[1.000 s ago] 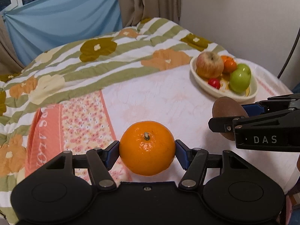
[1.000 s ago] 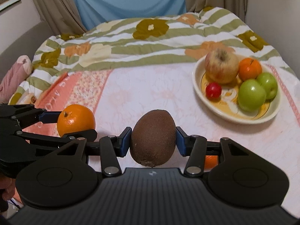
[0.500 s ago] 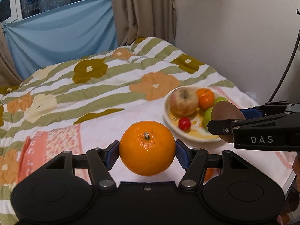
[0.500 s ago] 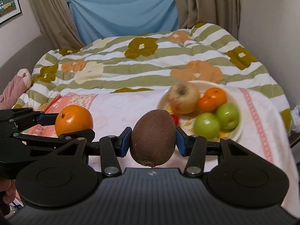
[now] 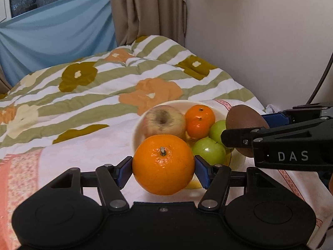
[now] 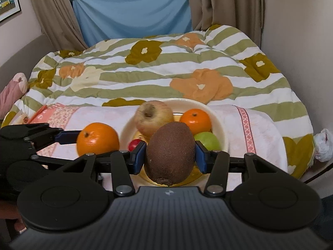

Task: Organize fruits
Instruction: 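Carry the orange and kiwi over the duck bowl with both tools, then open the left tool to drop the orange while the right tool releases the kiwi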

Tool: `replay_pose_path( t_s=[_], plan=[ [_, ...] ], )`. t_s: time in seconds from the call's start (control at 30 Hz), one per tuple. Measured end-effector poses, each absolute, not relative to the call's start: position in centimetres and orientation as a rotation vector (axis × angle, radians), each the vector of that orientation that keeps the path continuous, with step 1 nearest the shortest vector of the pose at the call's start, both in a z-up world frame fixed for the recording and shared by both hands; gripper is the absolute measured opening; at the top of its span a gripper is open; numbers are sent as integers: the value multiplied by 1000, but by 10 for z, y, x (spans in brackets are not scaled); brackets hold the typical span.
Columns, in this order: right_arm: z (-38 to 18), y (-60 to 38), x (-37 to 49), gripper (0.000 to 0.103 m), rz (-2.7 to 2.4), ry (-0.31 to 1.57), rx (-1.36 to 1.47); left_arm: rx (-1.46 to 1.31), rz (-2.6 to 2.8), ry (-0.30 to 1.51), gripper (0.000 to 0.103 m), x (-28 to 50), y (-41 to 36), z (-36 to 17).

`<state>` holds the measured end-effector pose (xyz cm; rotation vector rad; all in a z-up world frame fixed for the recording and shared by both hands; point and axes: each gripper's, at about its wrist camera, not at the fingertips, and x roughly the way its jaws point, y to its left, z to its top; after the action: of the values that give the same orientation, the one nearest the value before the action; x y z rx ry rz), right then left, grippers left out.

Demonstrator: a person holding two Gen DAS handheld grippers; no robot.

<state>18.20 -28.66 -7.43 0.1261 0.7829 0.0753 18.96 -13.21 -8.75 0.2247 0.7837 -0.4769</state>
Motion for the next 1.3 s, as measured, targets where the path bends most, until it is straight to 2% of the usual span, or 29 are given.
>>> replay_pose_path(
  t_s=[0.33,0.37,0.43,0.47,0.93,1.3],
  plan=[
    [-89,-307,197,64,120,804,114,266,-449,816,69,204,-159,-114],
    [-89,-307,198,64,122,805,115,268,-446,803,72,202,-159,-113],
    [-89,-308,198,64,125,809,120,278,-441,769,92,198,-159,-107],
    [-89,-309,198,64,126,809,121,281,-440,755,94,195,-159,-105],
    [-78,-282,217,64,197,775,77,248,-383,756,94,174,-130,-85],
    [-92,-264,243,64,246,775,37,212,-313,774,94,168,-109,-82]
  ],
)
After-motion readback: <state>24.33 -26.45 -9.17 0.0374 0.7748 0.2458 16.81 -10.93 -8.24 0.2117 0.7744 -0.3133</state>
